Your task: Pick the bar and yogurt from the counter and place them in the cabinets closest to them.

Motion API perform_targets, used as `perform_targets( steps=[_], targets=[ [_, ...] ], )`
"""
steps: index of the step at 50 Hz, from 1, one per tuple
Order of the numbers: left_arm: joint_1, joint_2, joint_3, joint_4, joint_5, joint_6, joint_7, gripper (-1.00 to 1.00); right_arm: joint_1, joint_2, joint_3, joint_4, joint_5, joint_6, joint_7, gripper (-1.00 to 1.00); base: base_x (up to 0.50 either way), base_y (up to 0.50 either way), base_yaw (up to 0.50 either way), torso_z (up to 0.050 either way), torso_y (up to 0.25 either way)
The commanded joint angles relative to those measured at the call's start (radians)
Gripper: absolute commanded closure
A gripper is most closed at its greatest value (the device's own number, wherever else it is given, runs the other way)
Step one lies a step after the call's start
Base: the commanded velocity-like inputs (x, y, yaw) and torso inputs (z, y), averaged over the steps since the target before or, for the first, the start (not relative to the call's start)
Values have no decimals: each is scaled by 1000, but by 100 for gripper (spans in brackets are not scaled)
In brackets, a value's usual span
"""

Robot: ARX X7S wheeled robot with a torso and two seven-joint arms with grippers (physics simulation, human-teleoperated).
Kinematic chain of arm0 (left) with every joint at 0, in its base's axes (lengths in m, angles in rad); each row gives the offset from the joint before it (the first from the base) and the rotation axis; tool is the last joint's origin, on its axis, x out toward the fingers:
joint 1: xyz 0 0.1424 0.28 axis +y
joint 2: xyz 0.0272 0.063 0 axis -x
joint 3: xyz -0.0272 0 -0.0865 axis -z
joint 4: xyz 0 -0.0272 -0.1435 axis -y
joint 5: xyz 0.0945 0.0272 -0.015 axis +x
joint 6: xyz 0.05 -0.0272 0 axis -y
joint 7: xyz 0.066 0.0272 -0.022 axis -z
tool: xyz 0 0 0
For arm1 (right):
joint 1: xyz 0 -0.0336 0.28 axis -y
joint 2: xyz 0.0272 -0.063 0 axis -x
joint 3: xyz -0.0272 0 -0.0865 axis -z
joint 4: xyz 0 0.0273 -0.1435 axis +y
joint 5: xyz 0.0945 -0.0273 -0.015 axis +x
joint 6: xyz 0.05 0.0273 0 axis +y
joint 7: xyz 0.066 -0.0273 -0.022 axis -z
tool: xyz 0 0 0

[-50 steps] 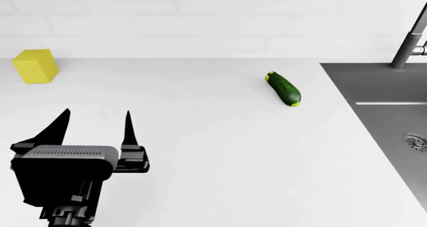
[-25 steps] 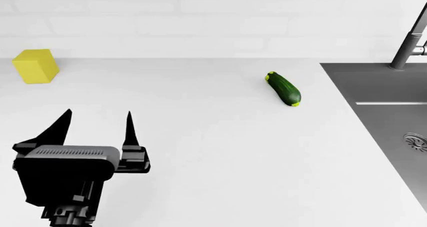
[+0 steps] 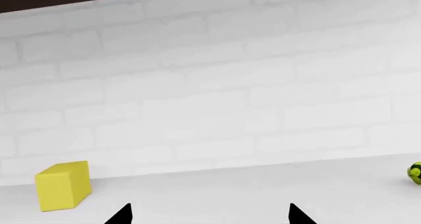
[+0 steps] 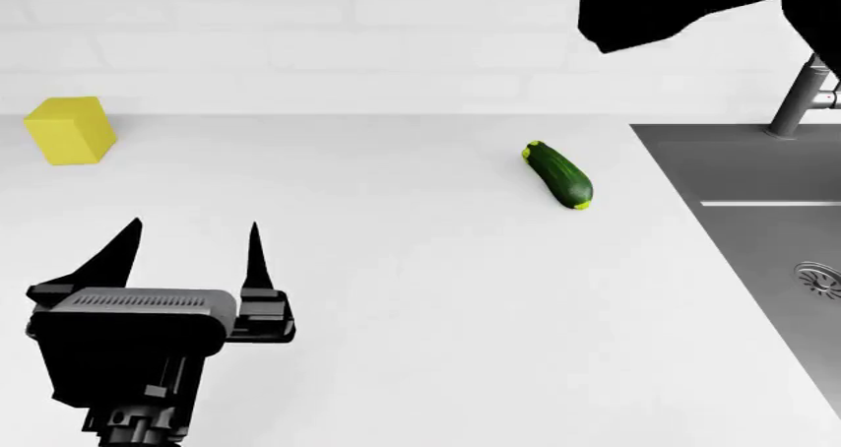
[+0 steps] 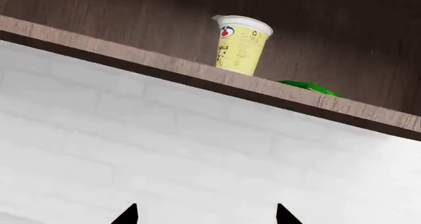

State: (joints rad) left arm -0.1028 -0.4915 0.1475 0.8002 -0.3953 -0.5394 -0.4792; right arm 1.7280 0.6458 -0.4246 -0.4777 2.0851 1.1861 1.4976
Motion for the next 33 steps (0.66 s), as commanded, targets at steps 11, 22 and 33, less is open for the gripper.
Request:
perform_targets(
  steps=[11,22,33],
  targets=[
    [4,-7,-2,2,-5,1,-6,-100,-839,202,303,-383,-325,-233,-243,-100,0,0,0,0,0],
    [12,-15,-13,11,-15,-3,-10,-100,-1215,119,365,-412,-659,-299,-484,-100,0,0,0,0,0],
    [-8,-13,11,0,-6,-13,-10,-100,-1514,20,310,-353,-1038,-458,-717,-100,0,0,0,0,0]
  ],
)
